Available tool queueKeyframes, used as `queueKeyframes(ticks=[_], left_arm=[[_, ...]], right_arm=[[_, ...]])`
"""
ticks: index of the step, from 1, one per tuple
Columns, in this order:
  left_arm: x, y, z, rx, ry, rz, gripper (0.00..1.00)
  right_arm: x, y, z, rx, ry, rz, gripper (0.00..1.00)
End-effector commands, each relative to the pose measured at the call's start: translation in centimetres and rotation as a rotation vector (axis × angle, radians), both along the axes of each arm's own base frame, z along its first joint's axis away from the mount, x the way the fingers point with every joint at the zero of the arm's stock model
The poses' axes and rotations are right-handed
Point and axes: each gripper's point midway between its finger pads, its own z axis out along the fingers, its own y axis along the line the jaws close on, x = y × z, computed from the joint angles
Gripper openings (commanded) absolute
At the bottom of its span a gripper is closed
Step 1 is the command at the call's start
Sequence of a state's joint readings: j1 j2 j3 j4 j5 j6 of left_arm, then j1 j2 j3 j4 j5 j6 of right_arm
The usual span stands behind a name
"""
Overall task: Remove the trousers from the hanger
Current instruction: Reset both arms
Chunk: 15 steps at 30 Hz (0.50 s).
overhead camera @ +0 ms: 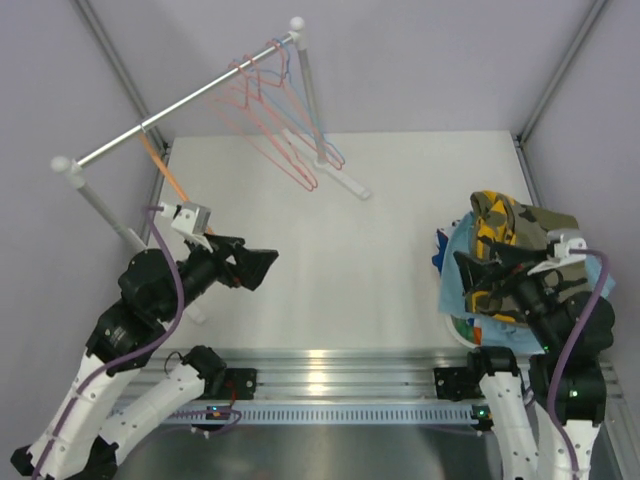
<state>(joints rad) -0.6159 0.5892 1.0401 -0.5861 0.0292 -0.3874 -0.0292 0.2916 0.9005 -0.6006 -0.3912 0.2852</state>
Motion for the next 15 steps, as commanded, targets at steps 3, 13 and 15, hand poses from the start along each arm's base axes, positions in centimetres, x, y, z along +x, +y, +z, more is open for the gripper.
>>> queueKeyframes(ticks=[3, 13, 15], left_arm=[[-1.7, 0.6, -0.6, -0.116, -0.05, -0.012, 0.98], [-3.7, 2.3, -4.5, -0.221, -0.02, 0.031, 0.98], [-3.8, 2.4, -5.2, -0.211, -0.003, 0.034, 0.98]], right_arm=[[-2.4, -0.9, -1.0, 0.031, -0.092, -0.063, 1.0], [-4.8, -1.4, -4.6, 0.055, -0.077, -0.104, 1.0], [-5.1, -1.2, -4.5, 0.059, -0.095, -0.088, 1.0]])
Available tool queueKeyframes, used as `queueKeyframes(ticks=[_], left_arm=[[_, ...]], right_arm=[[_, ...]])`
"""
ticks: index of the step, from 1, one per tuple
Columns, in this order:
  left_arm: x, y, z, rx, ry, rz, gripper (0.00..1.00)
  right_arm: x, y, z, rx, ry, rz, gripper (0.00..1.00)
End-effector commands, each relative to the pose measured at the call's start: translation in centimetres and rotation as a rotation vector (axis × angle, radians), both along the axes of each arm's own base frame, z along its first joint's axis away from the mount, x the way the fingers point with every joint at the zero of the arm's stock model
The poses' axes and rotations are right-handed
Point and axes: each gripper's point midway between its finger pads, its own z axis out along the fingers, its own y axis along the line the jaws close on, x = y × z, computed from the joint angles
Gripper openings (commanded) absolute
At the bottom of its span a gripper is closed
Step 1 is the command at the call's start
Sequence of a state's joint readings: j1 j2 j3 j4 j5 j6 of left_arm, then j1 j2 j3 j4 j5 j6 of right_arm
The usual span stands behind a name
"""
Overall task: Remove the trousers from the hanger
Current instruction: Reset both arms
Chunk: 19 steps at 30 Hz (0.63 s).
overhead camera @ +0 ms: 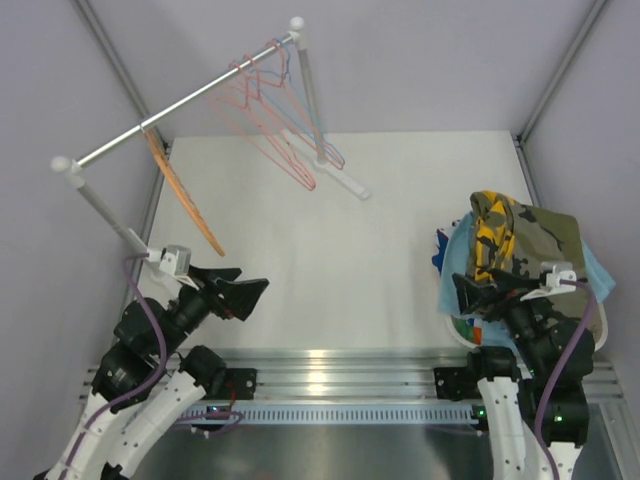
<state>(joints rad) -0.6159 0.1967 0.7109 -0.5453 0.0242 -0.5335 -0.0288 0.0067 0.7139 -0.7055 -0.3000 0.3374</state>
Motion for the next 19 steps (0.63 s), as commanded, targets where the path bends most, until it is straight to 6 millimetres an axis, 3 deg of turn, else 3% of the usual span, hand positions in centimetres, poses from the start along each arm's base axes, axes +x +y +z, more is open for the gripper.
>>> queueKeyframes(ticks=[1, 5, 19], left_arm=[[0.0, 0.2, -0.1, -0.031, 0.003, 0.016, 0.98], [-0.2, 0.3, -1.1, -0.014, 0.02, 0.01, 0.98], [-0.1, 0.3, -1.4, -0.014, 0.019, 0.017, 0.98]], right_arm=[[-2.6, 0.1, 1.4, 0.002, -0.115, 0.001, 1.0], [-2.6, 0.0, 1.2, 0.003, -0.104, -0.004, 1.0], [-2.7, 0.0, 1.4, -0.004, -0.114, -0.001, 1.0]])
